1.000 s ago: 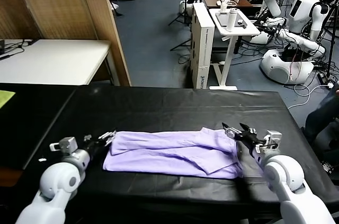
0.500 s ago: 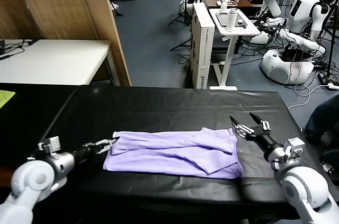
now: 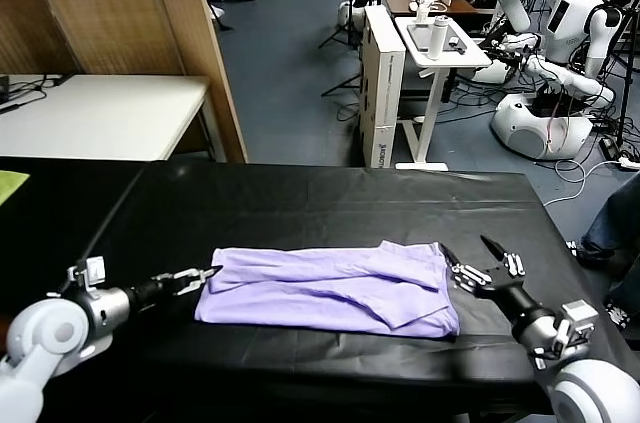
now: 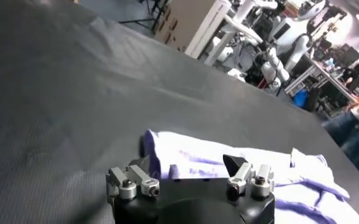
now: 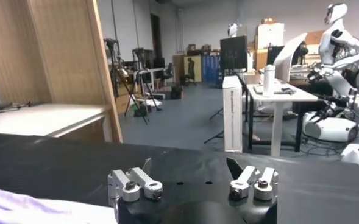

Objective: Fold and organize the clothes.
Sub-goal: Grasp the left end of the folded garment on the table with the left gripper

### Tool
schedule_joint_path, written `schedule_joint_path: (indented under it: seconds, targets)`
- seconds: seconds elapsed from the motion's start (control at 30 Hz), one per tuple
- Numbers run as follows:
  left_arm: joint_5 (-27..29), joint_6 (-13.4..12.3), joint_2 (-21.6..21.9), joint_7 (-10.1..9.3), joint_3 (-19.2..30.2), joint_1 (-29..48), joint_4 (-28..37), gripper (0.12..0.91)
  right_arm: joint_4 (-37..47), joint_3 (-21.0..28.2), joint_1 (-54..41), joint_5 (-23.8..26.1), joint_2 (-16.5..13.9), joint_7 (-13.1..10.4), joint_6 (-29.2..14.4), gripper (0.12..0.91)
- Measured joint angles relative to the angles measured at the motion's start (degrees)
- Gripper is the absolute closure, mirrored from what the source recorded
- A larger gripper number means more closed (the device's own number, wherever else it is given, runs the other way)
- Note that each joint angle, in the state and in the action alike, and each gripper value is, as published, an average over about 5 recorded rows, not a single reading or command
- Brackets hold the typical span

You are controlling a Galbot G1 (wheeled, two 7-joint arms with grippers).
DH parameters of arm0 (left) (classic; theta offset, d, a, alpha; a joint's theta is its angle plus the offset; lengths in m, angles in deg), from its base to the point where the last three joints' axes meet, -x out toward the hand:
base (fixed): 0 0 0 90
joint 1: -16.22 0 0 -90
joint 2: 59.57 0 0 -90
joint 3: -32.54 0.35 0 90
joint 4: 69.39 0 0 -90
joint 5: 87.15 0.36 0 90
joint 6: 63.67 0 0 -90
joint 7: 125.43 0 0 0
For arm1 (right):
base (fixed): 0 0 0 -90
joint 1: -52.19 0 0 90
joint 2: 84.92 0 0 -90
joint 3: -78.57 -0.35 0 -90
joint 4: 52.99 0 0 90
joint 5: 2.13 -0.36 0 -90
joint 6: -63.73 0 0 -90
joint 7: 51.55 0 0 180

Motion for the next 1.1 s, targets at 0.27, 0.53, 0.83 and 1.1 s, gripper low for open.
schedule_joint_path:
  seconds: [0.27, 0.53, 0.83, 1.1]
  targets:
    - [-0.17, -0.02, 0.57, -0.07, 0.38, -0.74, -0.01, 0.123, -2.71, -0.68, 2.15, 0.58, 2.44, 1.01, -4.13, 0.118]
    - [-0.02, -0.02, 0.27, -0.21, 0.2, -1.75, -1.01, 0.123, -4.83, -0.63, 2.78, 0.69, 1.95, 0.46, -3.71, 0.118]
    - [-0.07, -0.02, -0.01, -0.18, 1.0, -1.46, -0.84, 0.123, -5.14, -0.98, 2.81, 0.75, 1.96, 0.37, -3.49, 0.118]
    - [0.48, -0.02, -0.32, -0.08, 0.92, -2.39, -1.24, 0.123, -5.2, -0.7, 2.84, 0.79, 2.2, 0.38, -3.48, 0.118]
